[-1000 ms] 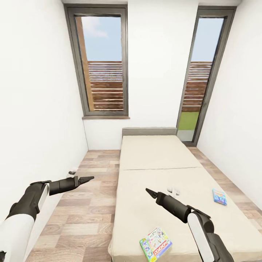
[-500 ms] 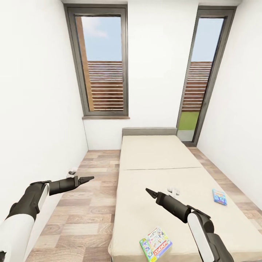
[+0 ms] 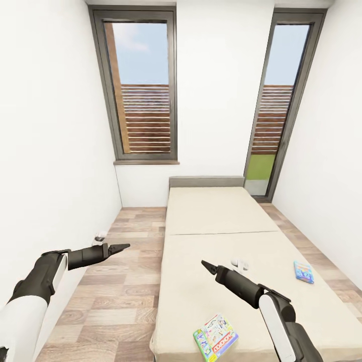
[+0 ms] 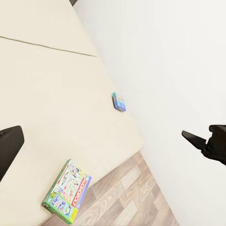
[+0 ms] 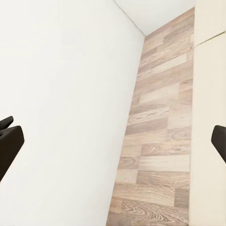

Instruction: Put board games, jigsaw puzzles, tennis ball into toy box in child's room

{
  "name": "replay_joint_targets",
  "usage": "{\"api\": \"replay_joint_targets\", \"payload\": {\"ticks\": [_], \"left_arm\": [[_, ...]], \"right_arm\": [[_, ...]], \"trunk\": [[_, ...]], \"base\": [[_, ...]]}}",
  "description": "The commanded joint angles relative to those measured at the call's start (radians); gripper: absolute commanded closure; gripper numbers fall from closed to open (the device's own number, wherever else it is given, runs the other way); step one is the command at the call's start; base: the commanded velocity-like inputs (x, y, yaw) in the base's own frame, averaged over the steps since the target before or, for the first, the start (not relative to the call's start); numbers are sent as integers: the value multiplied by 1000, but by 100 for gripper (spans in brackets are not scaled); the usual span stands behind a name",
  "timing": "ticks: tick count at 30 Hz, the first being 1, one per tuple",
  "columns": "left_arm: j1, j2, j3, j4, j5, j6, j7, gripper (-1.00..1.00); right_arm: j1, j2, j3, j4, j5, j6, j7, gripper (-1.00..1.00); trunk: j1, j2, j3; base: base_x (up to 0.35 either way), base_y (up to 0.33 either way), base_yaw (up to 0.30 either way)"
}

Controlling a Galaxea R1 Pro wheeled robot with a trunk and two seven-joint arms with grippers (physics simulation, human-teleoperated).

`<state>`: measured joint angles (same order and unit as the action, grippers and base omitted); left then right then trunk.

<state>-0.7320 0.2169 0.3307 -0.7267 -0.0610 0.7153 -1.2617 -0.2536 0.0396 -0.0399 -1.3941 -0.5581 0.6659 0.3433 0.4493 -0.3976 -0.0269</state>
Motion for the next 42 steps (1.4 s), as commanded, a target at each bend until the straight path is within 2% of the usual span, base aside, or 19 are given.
{"api": "replay_joint_targets", "payload": {"ticks": [1, 18, 27, 32, 38, 42], "left_arm": [[-1, -1, 4, 0, -6, 10, -7, -100], [-1, -1, 4, 0, -6, 10, -7, -100], [-1, 6, 3, 0, -2, 11, -18, -100], [-1, 10, 8, 0, 3, 11, -20, -100], [-1, 12, 9, 0, -4, 57, -21, -100], [-1, 13, 8, 0, -6, 69, -21, -100]], "right_arm": [[-1, 1, -3, 0, -1, 7, 3, -100], [-1, 0, -9, -15, -4, 7, 5, -100], [5, -13, -15, -29, -10, 14, 8, -100], [73, -16, -27, -35, -14, 11, 9, -100], [178, -16, -108, -28, -6, 9, 16, -100], [197, -16, -128, -15, -2, 5, 18, -100]], "trunk": [[1, -2, -2], [1, -2, -2], [1, -2, -2], [1, -2, -2], [1, -2, -2], [1, -2, -2]], "base": [[0, 1, 0], [0, 0, 0], [0, 0, 0], [0, 0, 0], [-5, 0, 0], [-167, 11, 0]]}}
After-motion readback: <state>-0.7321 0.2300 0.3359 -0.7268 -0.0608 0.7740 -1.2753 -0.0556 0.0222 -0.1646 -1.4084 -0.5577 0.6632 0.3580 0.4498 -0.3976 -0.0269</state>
